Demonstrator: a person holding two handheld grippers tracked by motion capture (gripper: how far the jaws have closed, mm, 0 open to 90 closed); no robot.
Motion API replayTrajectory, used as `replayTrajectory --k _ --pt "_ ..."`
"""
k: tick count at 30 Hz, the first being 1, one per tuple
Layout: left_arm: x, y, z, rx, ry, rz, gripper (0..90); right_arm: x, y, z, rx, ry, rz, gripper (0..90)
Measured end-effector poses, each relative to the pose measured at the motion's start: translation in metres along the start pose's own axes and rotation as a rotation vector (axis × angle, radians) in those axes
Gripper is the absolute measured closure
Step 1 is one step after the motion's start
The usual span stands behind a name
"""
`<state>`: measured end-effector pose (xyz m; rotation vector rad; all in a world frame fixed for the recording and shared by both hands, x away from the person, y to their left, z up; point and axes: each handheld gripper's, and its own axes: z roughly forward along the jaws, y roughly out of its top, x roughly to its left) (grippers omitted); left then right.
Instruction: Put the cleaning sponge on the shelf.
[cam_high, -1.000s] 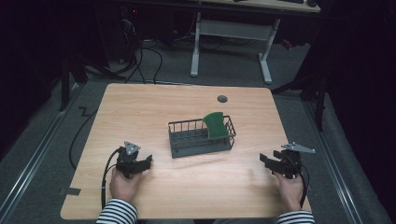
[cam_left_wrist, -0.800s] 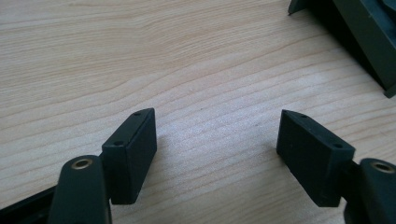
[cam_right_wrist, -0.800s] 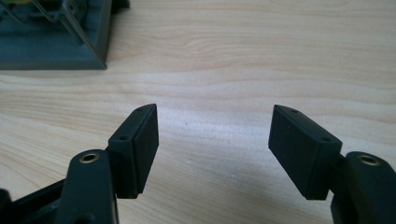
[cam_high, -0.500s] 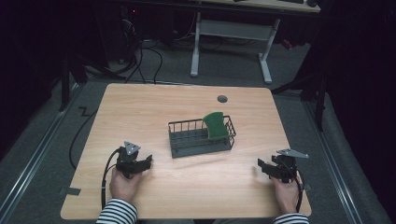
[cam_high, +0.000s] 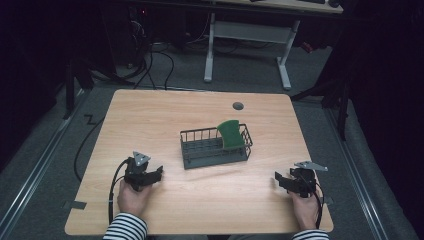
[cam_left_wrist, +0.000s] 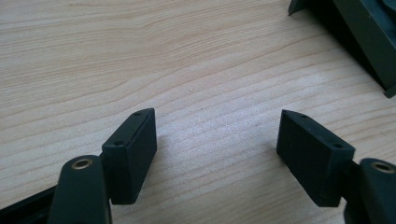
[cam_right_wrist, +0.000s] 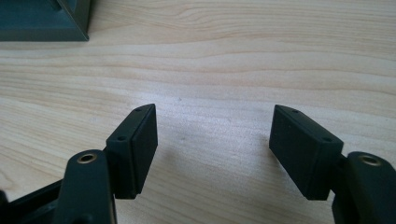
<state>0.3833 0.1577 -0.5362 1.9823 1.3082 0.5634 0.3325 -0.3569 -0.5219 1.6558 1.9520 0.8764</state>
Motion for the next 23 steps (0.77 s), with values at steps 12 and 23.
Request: replayTrajectory --k 12,23 --pt "-0.0001 -0.0001 0.0000 -0.001 0.002 -0.001 29.2 0.0086 -0.0088 0.0037 -0.024 -0.057 -0.076 30.8" --pt "-0.0004 -0.0003 -0.0002 0.000 0.004 -0.001 29.1 0.0096 -0.0097 0.0032 -0.025 -0.066 -0.063 29.4"
